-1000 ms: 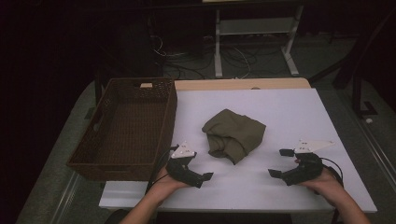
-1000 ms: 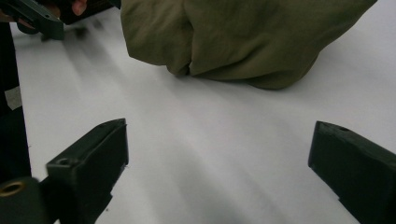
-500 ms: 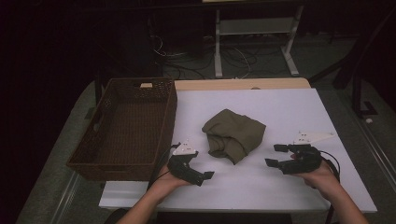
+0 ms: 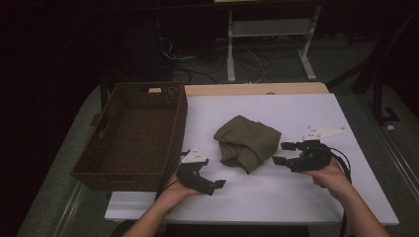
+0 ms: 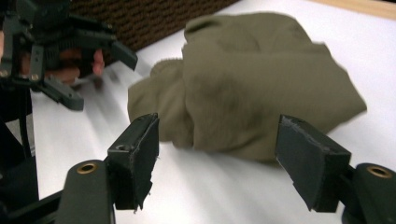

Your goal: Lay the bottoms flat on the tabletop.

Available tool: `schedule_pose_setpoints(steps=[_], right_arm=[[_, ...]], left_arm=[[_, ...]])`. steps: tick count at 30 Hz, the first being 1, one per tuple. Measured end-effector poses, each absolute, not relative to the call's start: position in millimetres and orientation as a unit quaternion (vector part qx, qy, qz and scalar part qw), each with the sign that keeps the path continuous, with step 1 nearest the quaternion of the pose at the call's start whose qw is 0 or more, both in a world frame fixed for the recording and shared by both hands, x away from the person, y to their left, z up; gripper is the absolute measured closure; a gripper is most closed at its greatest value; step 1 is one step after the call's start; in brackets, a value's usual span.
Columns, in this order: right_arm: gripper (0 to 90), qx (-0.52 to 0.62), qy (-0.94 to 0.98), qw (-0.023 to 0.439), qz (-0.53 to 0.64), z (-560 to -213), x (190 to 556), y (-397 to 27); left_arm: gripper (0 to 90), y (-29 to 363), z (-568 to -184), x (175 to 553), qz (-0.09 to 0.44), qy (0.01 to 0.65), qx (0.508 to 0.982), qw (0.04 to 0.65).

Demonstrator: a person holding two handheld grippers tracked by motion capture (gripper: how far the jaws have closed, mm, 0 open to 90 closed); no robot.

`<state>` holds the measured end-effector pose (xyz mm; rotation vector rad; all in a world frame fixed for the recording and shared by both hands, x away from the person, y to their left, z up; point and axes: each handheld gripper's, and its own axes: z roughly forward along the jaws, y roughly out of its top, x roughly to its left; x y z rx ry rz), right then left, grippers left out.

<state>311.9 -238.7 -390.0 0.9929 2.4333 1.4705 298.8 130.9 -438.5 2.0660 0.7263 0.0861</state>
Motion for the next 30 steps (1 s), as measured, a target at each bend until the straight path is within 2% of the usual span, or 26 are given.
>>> schedule_pose_setpoints(steps=[23,30], right_arm=[[36.4,0.298,0.812,0.060,0.498,-372,348,-207],[42.6,0.283,0.824,0.047,0.488,-375,361,-189]], left_arm=[[0.0,123,-441,301,0.022,0.303,0.837,0.455],[0.0,123,-442,300,0.023,0.297,0.840,0.452]])
